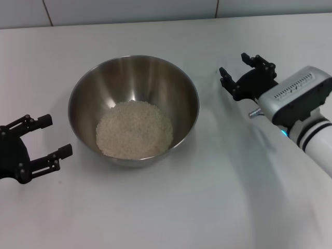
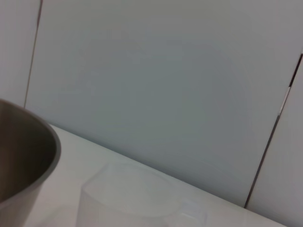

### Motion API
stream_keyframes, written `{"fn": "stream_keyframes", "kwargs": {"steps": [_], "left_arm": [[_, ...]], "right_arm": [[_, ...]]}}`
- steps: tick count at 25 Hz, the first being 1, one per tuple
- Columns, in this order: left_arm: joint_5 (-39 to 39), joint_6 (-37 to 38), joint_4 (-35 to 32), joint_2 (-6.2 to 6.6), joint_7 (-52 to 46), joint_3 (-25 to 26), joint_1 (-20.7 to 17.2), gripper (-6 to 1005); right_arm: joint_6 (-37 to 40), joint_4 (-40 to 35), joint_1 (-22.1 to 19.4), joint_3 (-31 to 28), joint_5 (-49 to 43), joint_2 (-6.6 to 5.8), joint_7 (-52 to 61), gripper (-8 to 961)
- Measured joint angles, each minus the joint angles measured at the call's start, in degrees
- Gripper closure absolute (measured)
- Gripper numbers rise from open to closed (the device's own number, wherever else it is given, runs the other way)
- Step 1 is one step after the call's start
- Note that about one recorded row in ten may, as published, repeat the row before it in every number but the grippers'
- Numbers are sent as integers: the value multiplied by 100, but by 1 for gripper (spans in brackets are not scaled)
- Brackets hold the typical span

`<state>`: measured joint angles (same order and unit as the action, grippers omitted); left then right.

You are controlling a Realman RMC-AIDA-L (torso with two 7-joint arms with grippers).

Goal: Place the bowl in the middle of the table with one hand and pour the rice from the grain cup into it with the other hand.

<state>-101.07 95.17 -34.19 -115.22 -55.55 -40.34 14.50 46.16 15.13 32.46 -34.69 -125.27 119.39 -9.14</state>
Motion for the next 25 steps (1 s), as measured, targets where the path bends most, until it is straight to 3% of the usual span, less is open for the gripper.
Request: {"fn": "stream_keyframes", "kwargs": {"steps": [10,17,25], "left_arm": [[0,-17,0,9,0,4,-10,187],[0,-18,0,4,0,39,-44,187],[0,-29,0,-9,-4,45,-43,187]], "right_arm": [[1002,203,-675,13,-225,-39,61,339],[2184,-89,-1094,33,-851,-179,1190,338],[3933,-1906,-582,289,-2740,-427,3976,338]]}}
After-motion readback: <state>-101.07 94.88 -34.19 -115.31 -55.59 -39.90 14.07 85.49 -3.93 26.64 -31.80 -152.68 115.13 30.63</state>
